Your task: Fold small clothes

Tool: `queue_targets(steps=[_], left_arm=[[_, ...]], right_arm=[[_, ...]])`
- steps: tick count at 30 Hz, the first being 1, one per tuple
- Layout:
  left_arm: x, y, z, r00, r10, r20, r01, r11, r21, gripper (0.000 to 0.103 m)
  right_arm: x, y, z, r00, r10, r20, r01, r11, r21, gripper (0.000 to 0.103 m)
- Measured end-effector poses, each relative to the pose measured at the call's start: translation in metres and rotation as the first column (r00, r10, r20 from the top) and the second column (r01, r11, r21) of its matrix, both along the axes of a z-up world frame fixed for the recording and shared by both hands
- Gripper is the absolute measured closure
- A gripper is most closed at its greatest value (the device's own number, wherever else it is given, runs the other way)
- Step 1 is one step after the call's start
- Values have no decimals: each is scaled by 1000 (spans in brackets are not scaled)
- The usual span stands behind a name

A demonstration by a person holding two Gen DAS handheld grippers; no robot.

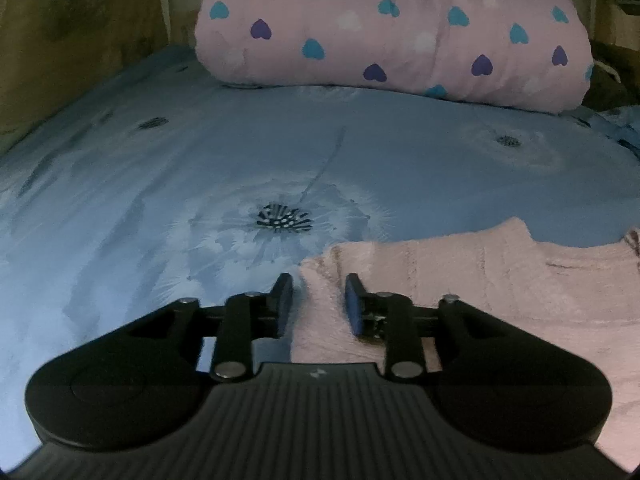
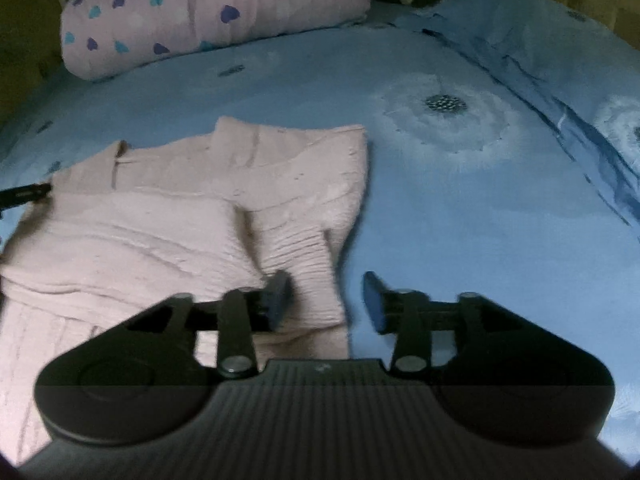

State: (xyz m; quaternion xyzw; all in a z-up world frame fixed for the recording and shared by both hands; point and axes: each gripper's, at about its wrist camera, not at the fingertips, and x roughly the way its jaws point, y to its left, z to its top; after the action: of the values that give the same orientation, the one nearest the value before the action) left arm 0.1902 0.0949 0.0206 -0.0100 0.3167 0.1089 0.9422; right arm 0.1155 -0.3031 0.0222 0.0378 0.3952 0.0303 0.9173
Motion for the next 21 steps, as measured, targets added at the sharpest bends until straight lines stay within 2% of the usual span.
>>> queue_targets(steps=[3,6,13,15,18,21], left_arm=[[-19,1,13,1000,-9,-6,9,1000,-15,45],[-43,-2,27,999,-45,-9,45,999,-2,38],[-111,-11,54,993,-116,-31,117,992,42,30],[-129,-14,60,990,-137,-34,139,989,47,25],[-163,-21,68,981,-187,-49,190,979,76,23],[-193,-27,71,973,-225,-58,230,969,88,23]], right_arm=[[-1,-4,1,1000,-16,2,16,1000,26,53],[-5,-5,7,999,-23,28,23,999,33,53],[-24,-4,24,993,21,116,-24,999,22,53],[-30,-3,32,989,36,141,-42,998,38,53],[-44,0,40,979,68,190,-79,995,54,53],[-61,9,42,977,101,189,-113,992,51,53]])
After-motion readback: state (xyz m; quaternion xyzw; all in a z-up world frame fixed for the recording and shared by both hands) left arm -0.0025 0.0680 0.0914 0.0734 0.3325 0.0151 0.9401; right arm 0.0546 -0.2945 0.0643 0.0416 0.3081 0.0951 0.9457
